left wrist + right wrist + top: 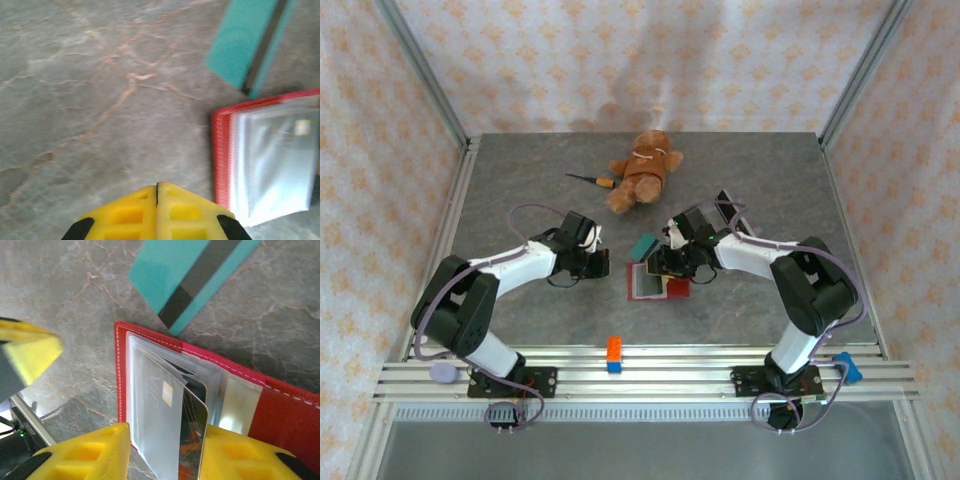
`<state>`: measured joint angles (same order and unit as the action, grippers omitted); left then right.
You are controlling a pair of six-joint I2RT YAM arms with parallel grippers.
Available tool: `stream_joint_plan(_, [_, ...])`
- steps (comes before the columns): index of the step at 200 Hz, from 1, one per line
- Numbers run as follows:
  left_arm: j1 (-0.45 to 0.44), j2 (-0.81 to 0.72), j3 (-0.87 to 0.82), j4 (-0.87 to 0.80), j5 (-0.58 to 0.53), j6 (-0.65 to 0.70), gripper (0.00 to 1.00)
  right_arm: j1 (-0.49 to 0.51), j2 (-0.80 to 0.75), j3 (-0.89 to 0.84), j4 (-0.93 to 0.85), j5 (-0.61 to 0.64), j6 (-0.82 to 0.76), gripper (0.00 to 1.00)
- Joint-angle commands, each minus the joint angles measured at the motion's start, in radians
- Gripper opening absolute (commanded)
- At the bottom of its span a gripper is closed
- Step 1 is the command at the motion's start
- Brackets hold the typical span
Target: Put the credit cards into the card holder
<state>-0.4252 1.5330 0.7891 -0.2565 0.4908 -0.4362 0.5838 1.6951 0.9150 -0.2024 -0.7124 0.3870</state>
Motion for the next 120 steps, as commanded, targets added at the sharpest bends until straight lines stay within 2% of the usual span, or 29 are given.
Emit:
stream_joint_plan(1, [-0.040, -0.038, -0.005, 0.002, 0.034, -0.038, 0.00, 0.004, -0.021, -0.016, -0.053, 0.050, -0.023, 0.39])
stream_joint_plan(45, [-0.092, -0.015, -0.011, 0.065, 0.057, -0.087, 0.00, 0.004, -0.023, -0.016, -0.086, 0.116, -0.017, 0.40])
stream_joint_plan(65, [-0.111, 0.006, -0.010, 0.093, 0.073, -0.105, 0.03, 0.004, -0.033, -0.004, -0.127, 0.149, -0.019, 0.42])
stream_joint_plan(94, [-0.129, 0.023, -0.011, 0.128, 0.070, -0.143, 0.04, 0.004, -0.047, -0.012, -0.131, 0.141, -0.011, 0.42])
stream_joint_plan(120, [-0.146, 0.046, -0.005, 0.136, 0.065, -0.151, 0.05, 0.004, -0.060, -0.024, -0.116, 0.104, 0.005, 0.38])
